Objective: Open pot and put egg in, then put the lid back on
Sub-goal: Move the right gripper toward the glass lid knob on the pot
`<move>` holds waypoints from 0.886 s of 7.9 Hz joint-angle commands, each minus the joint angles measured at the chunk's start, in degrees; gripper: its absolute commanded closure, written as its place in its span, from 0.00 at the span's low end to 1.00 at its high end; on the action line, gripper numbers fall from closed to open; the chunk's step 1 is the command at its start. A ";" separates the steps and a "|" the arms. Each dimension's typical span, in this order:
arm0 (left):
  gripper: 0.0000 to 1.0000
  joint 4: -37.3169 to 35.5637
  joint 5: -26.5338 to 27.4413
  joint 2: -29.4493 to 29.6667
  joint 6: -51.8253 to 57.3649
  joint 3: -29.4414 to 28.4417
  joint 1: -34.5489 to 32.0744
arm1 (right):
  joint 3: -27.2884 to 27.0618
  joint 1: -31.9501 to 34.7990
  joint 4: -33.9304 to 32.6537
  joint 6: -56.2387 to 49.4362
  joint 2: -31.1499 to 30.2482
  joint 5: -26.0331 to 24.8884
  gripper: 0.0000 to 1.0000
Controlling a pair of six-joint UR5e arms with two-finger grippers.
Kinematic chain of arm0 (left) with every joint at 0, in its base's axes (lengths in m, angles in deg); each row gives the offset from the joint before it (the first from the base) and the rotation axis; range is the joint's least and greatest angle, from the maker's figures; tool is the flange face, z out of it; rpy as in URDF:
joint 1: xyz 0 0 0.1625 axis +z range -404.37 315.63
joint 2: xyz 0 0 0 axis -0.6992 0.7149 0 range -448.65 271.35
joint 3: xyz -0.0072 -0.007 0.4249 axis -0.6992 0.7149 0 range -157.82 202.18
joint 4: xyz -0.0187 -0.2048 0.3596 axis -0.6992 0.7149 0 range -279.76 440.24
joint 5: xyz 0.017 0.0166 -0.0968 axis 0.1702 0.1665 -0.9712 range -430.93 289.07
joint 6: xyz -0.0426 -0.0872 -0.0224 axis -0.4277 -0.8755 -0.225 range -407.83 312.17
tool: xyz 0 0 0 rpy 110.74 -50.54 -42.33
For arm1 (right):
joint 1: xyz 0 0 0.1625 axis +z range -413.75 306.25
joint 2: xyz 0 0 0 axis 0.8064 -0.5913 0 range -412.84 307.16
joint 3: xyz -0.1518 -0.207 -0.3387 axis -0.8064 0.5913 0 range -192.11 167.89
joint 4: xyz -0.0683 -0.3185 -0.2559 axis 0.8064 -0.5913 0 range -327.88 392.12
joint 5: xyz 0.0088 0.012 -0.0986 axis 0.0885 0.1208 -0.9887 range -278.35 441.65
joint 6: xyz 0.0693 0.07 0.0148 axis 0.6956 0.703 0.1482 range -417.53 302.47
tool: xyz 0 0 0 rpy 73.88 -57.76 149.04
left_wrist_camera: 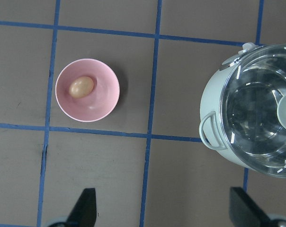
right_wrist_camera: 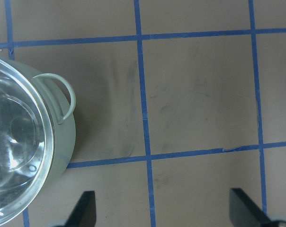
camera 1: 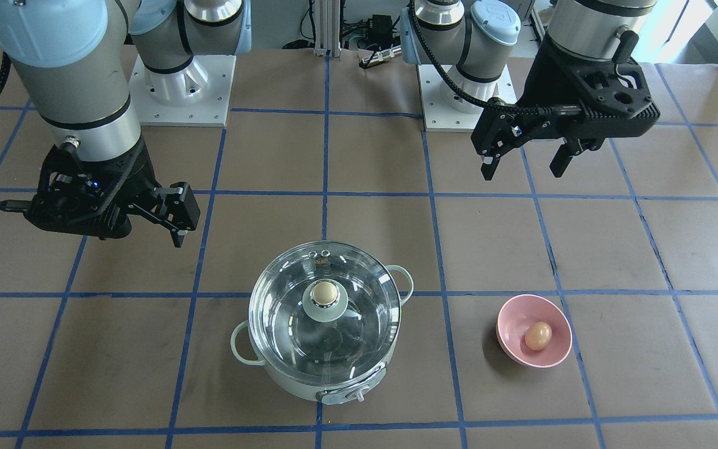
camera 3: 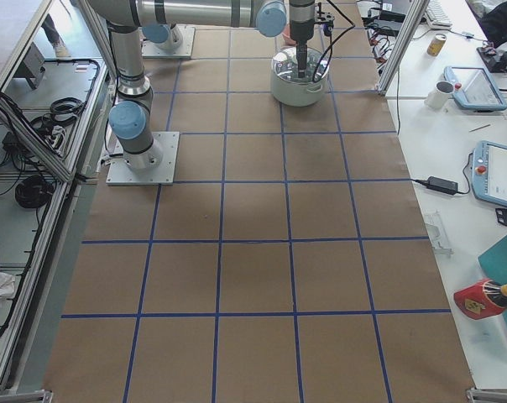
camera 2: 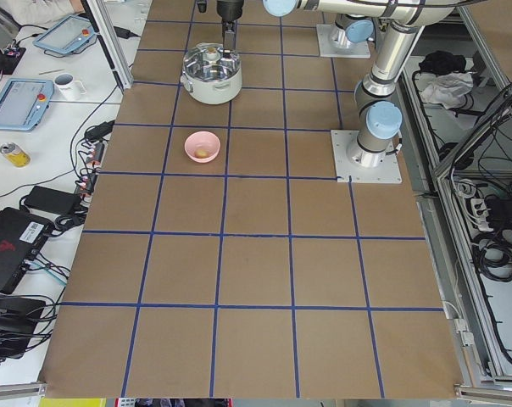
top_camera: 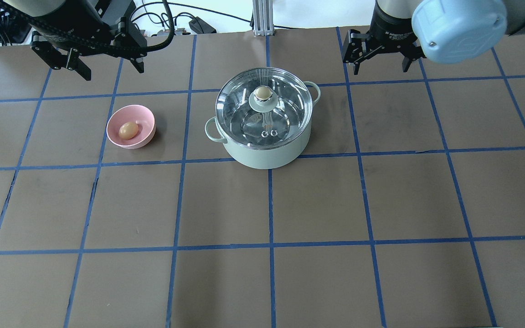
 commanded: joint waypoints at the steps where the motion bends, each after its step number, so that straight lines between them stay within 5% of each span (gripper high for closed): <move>1: 0.00 -0.11 0.30 0.00 0.01 0.01 -0.06 | -0.40 0.00 0.13 0.24 -0.29 -0.01 0.00; 5: 0.00 -3.25 4.77 0.26 -0.17 0.01 1.69 | -0.40 0.17 -1.10 0.06 -0.03 0.85 0.00; 7: 0.00 -3.28 4.43 1.66 -0.95 0.01 3.88 | 0.30 1.83 -6.70 1.29 1.80 6.37 0.00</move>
